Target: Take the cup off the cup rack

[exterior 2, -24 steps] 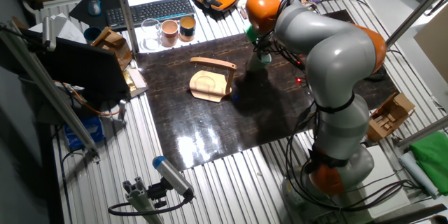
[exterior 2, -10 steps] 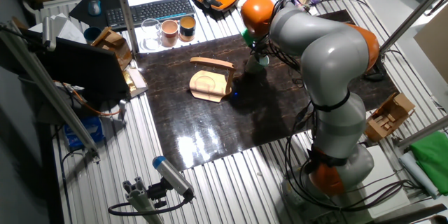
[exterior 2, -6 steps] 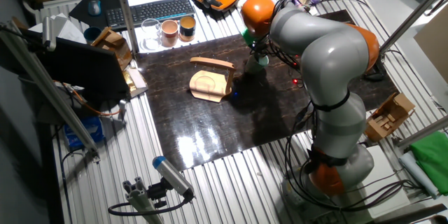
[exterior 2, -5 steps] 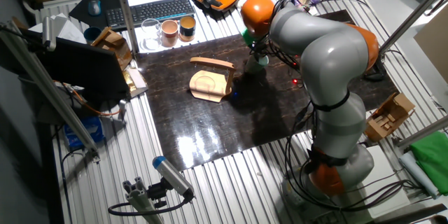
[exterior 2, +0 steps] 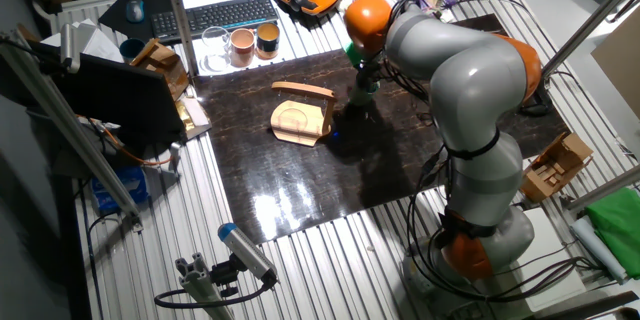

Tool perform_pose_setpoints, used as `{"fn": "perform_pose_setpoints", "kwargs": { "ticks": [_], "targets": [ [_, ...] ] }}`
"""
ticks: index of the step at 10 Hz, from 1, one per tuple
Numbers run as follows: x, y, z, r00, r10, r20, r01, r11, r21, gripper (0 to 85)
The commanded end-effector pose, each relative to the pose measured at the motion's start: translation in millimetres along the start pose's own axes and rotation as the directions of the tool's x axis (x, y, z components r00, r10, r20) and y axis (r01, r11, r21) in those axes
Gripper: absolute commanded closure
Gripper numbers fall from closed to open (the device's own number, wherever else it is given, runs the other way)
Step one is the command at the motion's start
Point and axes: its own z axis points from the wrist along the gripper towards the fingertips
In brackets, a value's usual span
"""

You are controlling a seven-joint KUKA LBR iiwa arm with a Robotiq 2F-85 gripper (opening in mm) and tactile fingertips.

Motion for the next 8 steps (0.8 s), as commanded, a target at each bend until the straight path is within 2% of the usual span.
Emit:
{"fn": "perform_pose_setpoints", "kwargs": {
  "ticks": [1, 2, 3, 4, 5, 6, 8],
  "targets": [
    [0.9, 0.2, -2.1, 1.000, -0.001, 0.001, 0.001, 1.000, 0.001, 51.0],
    [1.7, 0.2, -3.1, 1.000, 0.000, 0.000, 0.000, 1.000, 0.000, 45.0],
    [2.4, 0.3, -4.7, 1.000, 0.000, -0.011, 0.000, 1.000, 0.001, 43.3],
    [2.4, 0.6, -10.8, 0.999, -0.004, -0.042, 0.004, 1.000, 0.010, 43.3],
    [2.0, 1.0, -21.0, 0.996, -0.012, -0.091, 0.014, 1.000, 0.022, 44.0],
    [3.6, 2.0, -34.4, 0.992, -0.025, -0.126, 0.030, 0.999, 0.037, 46.7],
    [11.7, 0.3, -62.2, 0.982, -0.063, -0.179, 0.074, 0.996, 0.053, 59.7]
  ]
}}
